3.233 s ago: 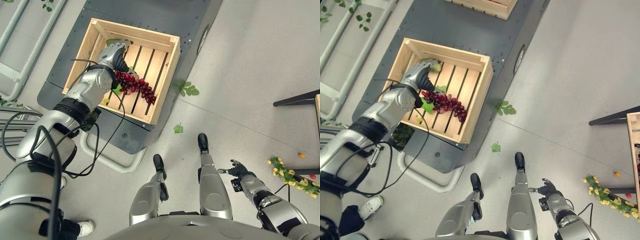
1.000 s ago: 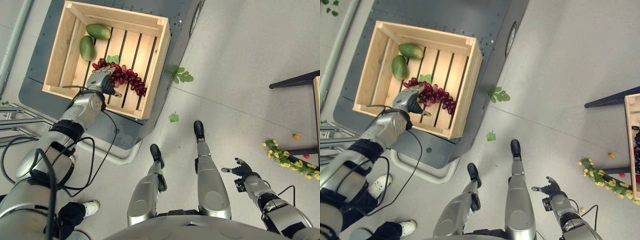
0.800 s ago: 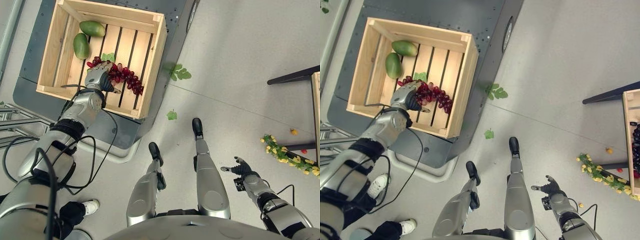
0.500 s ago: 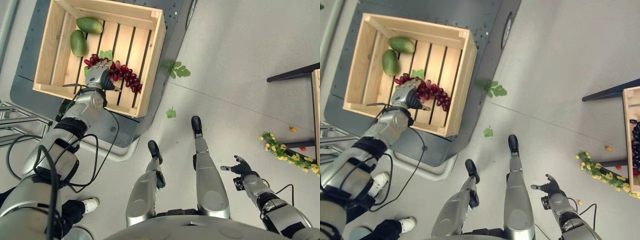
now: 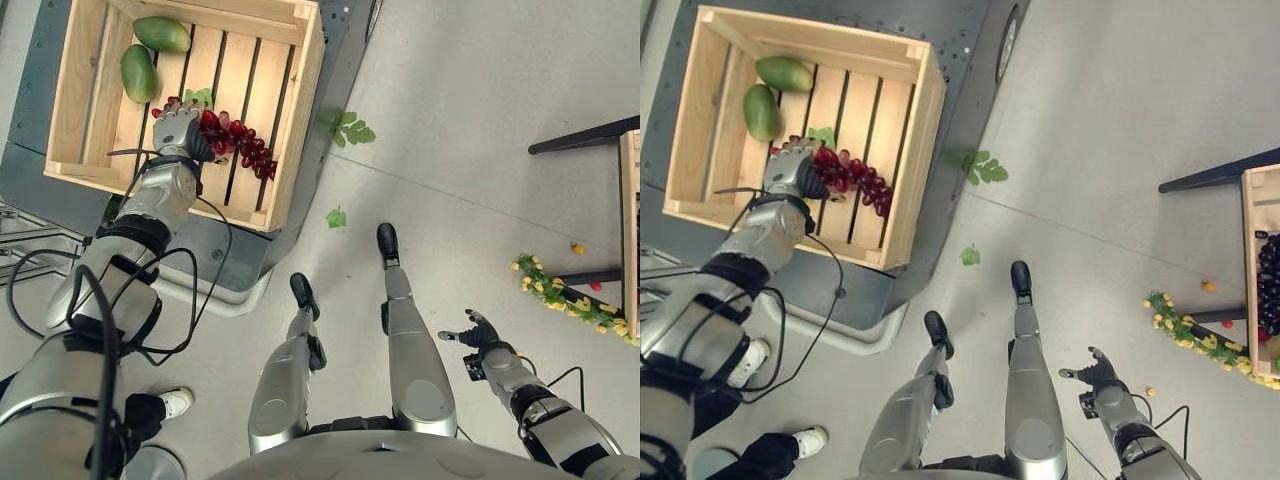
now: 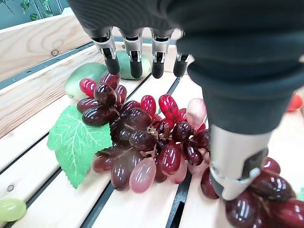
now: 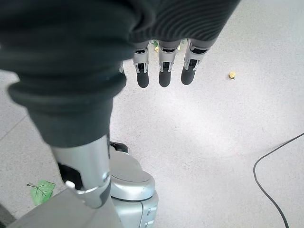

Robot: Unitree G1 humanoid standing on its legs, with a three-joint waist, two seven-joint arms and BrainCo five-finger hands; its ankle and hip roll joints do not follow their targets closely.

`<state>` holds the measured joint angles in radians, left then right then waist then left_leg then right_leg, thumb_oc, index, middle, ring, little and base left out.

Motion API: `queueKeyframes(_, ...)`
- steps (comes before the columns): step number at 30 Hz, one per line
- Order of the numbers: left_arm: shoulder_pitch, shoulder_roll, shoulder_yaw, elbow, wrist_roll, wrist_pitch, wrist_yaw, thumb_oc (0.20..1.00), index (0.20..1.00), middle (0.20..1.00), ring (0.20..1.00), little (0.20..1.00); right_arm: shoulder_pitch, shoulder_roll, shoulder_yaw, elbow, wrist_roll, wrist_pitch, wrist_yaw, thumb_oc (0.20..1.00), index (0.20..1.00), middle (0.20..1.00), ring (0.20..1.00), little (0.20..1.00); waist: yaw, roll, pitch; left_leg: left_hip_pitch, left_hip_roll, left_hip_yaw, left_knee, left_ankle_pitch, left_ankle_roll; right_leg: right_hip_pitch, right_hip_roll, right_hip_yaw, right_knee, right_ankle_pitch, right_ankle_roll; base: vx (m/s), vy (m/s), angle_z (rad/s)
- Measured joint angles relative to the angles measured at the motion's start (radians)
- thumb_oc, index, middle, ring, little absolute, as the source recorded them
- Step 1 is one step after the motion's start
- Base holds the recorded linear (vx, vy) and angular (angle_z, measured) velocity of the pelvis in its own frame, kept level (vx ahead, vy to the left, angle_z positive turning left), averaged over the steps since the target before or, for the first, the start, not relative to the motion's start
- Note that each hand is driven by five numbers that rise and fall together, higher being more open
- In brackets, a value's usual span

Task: Pick up the fruits from the basket on one side to the basket on the other side

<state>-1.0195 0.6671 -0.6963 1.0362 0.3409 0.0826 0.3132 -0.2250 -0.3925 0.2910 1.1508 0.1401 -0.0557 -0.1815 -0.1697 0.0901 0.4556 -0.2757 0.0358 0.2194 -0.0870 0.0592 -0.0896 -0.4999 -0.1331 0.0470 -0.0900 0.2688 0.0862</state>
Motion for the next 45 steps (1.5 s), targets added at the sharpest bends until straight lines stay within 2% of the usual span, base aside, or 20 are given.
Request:
queueKeyframes(20, -0.072, 0.001, -0.069, 0.054, 0.040, 0.021, 0.007, 1.000, 1.000, 1.000, 1.000, 1.000, 0.000, 0.014, -0.001, -0.023, 0.052, -0.027, -0.009, 1.000, 1.000, 1.000, 1.000, 1.000, -0.009, -0.022, 0.002, -0.065, -0.004, 0.000, 0.000, 0.008, 0.000, -0.071, -0.001, 0.002, 0.000, 0.015, -0.005, 0.00, -0.001, -0.01)
queueKeyframes(27, -0.106, 0.002, -0.069, 0.070, 0.041, 0.023, 0.010, 1.000, 1.000, 1.000, 1.000, 1.000, 0.000, 0.013, -0.005, -0.075, 0.076, -0.035, -0.020, 1.000, 1.000, 1.000, 1.000, 1.000, -0.012, -0.043, 0.013, -0.088, -0.006, 0.002, 0.000, 0.011, 0.000, -0.100, -0.001, 0.004, 0.000, 0.023, -0.009, 0.00, -0.006, -0.03)
queueKeyframes(28, -0.109, 0.002, -0.071, 0.077, 0.042, 0.025, 0.011, 0.887, 0.887, 0.887, 0.887, 0.887, 0.000, 0.013, -0.005, -0.082, 0.079, -0.039, -0.020, 1.000, 1.000, 1.000, 1.000, 1.000, -0.013, -0.048, 0.016, -0.088, -0.006, 0.001, 0.000, 0.011, 0.000, -0.101, 0.000, 0.004, 0.000, 0.023, -0.010, -0.01, -0.005, -0.05)
queueKeyframes(29, -0.112, 0.002, -0.072, 0.083, 0.043, 0.029, 0.011, 0.442, 0.442, 0.442, 0.442, 0.442, 0.000, 0.013, -0.005, -0.085, 0.079, -0.040, -0.020, 1.000, 1.000, 1.000, 1.000, 1.000, -0.013, -0.050, 0.018, -0.089, -0.006, 0.001, 0.000, 0.010, 0.000, -0.102, 0.000, 0.004, 0.000, 0.024, -0.010, 0.01, 0.000, -0.03)
queueKeyframes(30, -0.115, 0.002, -0.072, 0.086, 0.052, 0.031, 0.011, 0.200, 0.200, 0.200, 0.200, 0.200, 0.000, 0.013, -0.005, -0.085, 0.080, -0.041, -0.021, 1.000, 1.000, 1.000, 1.000, 1.000, -0.013, -0.052, 0.019, -0.090, -0.006, 0.001, 0.000, 0.010, 0.000, -0.103, 0.000, 0.004, 0.000, 0.024, -0.010, 0.00, 0.000, 0.00)
queueKeyframes(45, -0.118, 0.001, -0.070, 0.122, 0.068, 0.030, -0.016, 0.200, 0.200, 0.200, 0.200, 0.200, 0.001, 0.013, -0.007, -0.083, 0.091, -0.042, -0.019, 1.000, 1.000, 1.000, 1.000, 1.000, -0.012, -0.060, 0.016, -0.102, -0.006, 0.000, 0.000, 0.011, -0.001, -0.116, 0.000, 0.004, 0.000, 0.028, -0.012, 0.00, 0.000, 0.00)
